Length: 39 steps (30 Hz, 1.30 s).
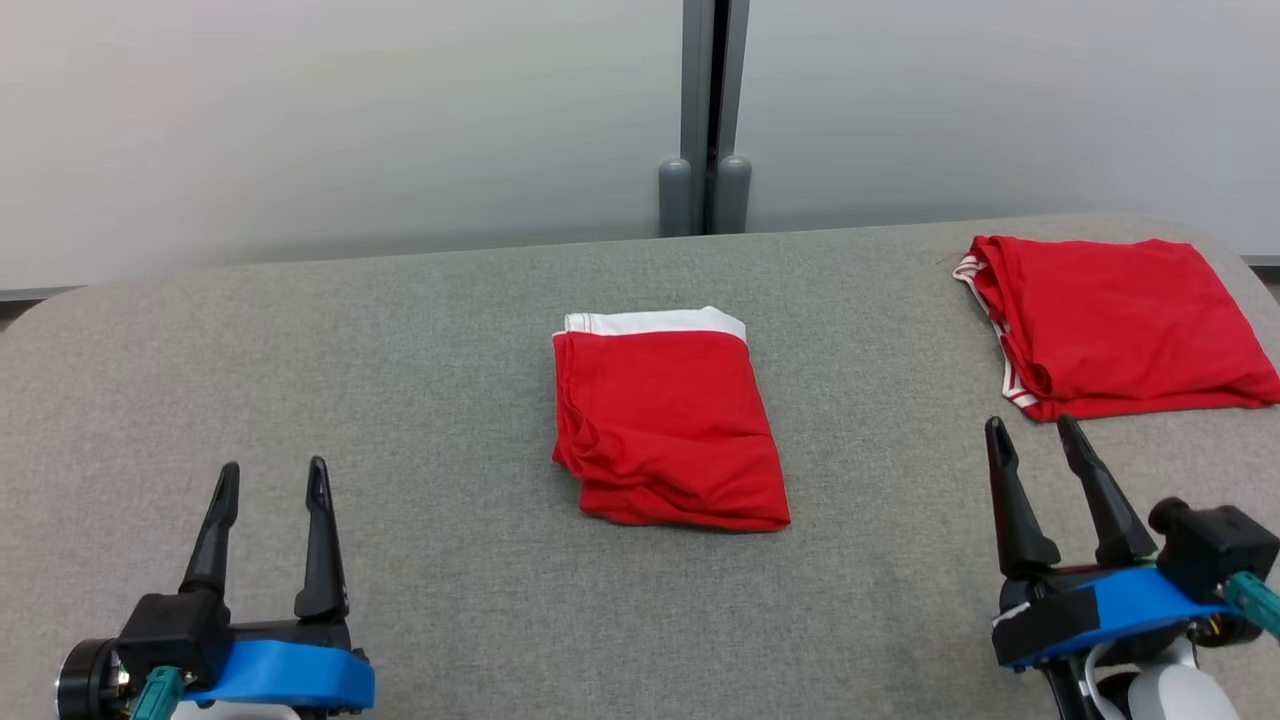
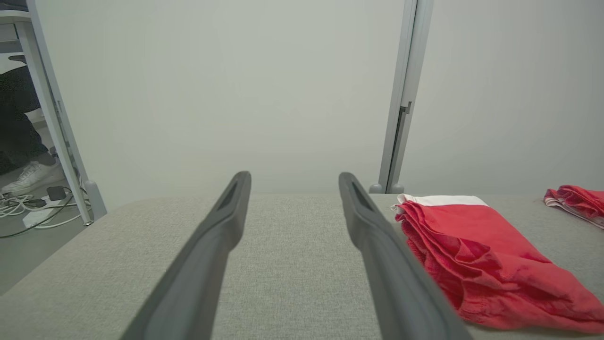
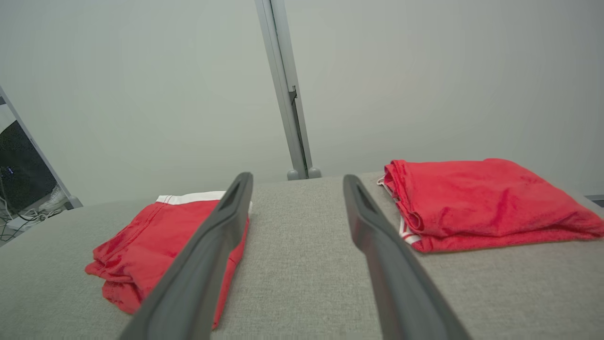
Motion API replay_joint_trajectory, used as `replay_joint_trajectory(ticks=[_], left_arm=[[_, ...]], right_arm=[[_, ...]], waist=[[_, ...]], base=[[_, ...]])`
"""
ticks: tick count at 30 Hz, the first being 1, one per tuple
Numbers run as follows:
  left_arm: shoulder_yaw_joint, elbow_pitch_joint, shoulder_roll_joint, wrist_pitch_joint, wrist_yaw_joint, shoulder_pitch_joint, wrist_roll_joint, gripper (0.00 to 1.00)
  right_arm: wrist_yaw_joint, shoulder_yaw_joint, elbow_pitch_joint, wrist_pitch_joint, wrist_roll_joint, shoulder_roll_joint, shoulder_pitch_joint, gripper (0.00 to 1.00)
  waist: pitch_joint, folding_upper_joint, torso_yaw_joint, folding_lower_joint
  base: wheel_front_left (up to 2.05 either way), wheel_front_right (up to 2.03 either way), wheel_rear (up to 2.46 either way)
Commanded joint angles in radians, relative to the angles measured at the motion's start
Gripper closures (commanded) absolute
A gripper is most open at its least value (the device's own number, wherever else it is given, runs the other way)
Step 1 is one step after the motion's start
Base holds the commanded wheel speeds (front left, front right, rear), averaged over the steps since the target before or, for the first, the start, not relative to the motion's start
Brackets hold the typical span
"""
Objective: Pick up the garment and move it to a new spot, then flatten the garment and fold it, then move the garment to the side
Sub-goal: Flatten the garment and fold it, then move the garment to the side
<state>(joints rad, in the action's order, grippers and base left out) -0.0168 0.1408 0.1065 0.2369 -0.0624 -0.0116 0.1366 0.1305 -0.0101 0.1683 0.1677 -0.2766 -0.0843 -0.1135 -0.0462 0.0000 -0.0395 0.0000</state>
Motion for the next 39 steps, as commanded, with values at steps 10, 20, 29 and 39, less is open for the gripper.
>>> replay_joint_trajectory(ticks=[10, 20, 29, 39], left_arm=[[0.013, -0.032, 0.019, -0.02, 0.01, 0.026, -0.009, 0.0], [0.022, -0.036, 0.028, -0.024, 0.018, 0.016, -0.008, 0.0], [0.028, -0.034, 0.031, -0.023, 0.025, -0.001, 0.002, 0.0], [0.05, -0.019, 0.02, -0.008, 0.022, -0.058, 0.01, 0.0]], right_arm=[[0.001, -0.036, -0.078, -0.045, 0.046, 0.027, 0.074, 0.0], [0.001, -0.04, -0.09, -0.065, 0.057, 0.033, 0.083, 0.0], [0.001, -0.01, -0.064, -0.076, 0.069, 0.034, 0.037, 0.0], [0.001, 0.1, 0.023, -0.101, 0.108, 0.015, -0.214, 0.0]], waist=[[0.009, 0.0, 0.017, 0.0], [0.005, 0.0, 0.026, 0.0], [-0.01, 0.0, 0.036, 0.0], [-0.077, 0.0, 0.088, 0.0]], base=[[0.0, 0.0, 0.0], [0.0, 0.0, 0.0], [0.0, 0.0, 0.0], [0.0, 0.0, 0.0]])
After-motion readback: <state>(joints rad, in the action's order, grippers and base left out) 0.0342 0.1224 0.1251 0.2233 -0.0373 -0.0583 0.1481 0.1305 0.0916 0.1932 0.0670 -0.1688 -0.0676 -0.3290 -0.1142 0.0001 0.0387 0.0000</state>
